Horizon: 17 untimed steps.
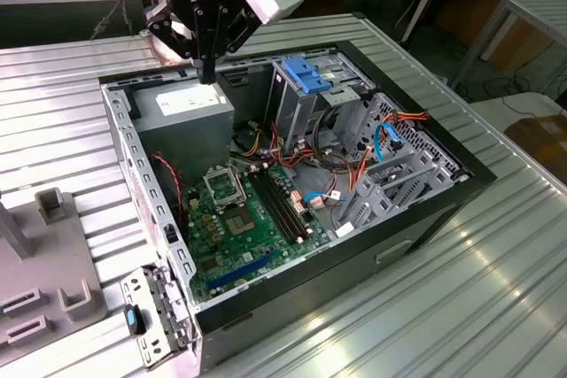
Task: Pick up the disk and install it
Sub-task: 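Reach for the disk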
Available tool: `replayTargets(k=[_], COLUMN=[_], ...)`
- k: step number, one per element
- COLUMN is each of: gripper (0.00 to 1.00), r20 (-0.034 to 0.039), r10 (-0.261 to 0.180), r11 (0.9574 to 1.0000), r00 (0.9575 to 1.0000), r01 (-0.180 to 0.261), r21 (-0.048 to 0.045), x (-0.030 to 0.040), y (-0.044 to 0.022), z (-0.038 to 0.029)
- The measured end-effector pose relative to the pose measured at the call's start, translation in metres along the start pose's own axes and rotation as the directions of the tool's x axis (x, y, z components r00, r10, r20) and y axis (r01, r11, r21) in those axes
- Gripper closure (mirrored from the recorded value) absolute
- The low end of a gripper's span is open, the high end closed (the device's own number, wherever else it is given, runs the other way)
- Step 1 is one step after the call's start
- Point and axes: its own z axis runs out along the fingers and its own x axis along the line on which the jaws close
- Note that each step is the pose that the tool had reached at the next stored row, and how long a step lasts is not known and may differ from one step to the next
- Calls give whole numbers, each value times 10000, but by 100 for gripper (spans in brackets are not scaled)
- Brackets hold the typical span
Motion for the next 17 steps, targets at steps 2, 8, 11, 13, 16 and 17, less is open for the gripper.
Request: replayTargets(k=[2, 8, 11, 13, 16, 17], gripper=[89, 89, 89, 89, 89, 89], r20=[0, -1, 0, 0, 0, 0], r10=[-2, -2, -2, -1, -3, -1], r11=[10000, 10000, 10000, 10000, 10000, 10000], r00=[10000, 10000, 10000, 10000, 10000, 10000], r01=[2, 2, 2, 1, 3, 1], r21=[0, 1, 0, 0, 1, 0], x=[54, 212, 361, 425, 563, 589], y=[-4, -16, -27, -32, -43, -44], z=[-2, -7, -10, -12, -16, -16])
